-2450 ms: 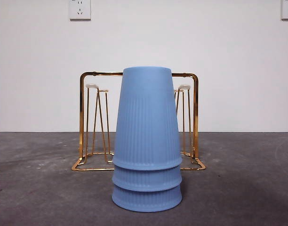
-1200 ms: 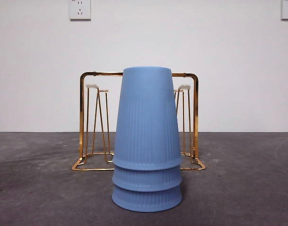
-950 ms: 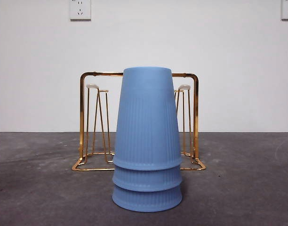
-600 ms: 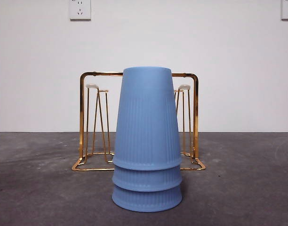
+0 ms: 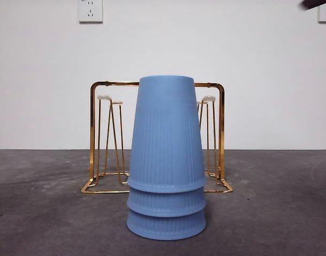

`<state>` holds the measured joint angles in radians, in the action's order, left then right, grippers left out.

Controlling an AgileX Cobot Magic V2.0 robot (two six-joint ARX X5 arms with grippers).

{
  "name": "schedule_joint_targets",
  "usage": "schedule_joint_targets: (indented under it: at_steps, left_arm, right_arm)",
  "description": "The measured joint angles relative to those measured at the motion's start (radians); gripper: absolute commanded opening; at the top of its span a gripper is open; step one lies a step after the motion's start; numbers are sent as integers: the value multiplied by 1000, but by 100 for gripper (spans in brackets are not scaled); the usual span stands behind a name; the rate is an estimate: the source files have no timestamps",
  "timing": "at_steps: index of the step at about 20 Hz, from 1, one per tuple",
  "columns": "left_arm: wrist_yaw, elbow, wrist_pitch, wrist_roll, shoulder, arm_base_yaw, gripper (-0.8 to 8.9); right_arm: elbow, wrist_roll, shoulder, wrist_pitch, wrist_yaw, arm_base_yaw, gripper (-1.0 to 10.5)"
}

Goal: Pick the top cup and place it on cupholder, pick up the mid cup and place it on cupholder, last pick the bottom cup and place it on cupholder.

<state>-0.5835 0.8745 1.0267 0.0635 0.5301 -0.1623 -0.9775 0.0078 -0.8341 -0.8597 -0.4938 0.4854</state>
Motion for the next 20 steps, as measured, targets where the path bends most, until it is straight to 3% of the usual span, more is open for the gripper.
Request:
schedule_joint_targets:
  at_steps: [10,20]
  left_arm:
    - [0,0,0,0,0,0,409]
    - [0,0,0,0,0,0,409]
  right_arm:
    - [-43,24,-295,252,161,257,445]
    - [-43,26,-466,362,286,340,496]
